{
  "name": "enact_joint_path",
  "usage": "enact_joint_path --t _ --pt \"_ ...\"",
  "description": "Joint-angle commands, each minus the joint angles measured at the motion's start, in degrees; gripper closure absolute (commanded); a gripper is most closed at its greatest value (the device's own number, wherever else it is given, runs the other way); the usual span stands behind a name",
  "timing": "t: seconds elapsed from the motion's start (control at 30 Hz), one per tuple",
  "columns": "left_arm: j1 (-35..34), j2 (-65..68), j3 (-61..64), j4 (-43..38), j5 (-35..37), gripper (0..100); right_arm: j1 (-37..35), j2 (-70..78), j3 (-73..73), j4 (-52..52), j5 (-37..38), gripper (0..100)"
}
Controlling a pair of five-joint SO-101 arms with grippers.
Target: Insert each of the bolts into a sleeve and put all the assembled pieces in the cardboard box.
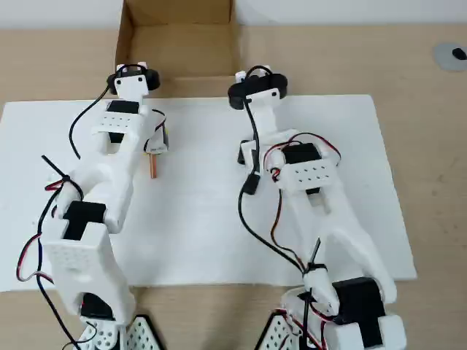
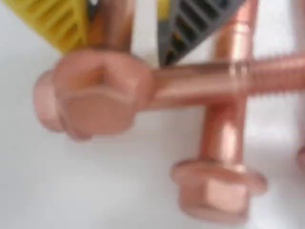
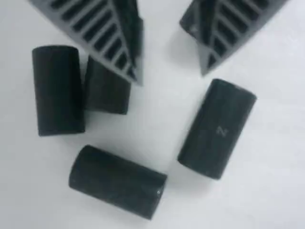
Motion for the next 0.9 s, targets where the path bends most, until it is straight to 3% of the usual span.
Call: enact_joint_path --t 0.0,0.1,0.47,0.6,0.87 --pt "-0.2 -1.6 -2.2 -1.7 0.2 92 0.4 -2.9 -0.4 -1.1 -0.6 88.2" --pt "-0.3 -1.6 -1.8 -1.8 0.3 100 0.4 -2.9 -0.4 -1.1 -0.6 88.2" --pt "0.3 -2.9 -1.2 0.1 0.6 99 0.4 -2.9 -0.5 -0.7 -0.5 88.2" --pt "1.4 -10.3 1.8 4.1 2.7 99 0.0 -2.9 -0.5 2.3 -0.6 88.2" --pt "8.4 -36.4 21.1 3.1 1.5 99 -3.9 -2.9 -5.1 13.3 -0.5 88.2"
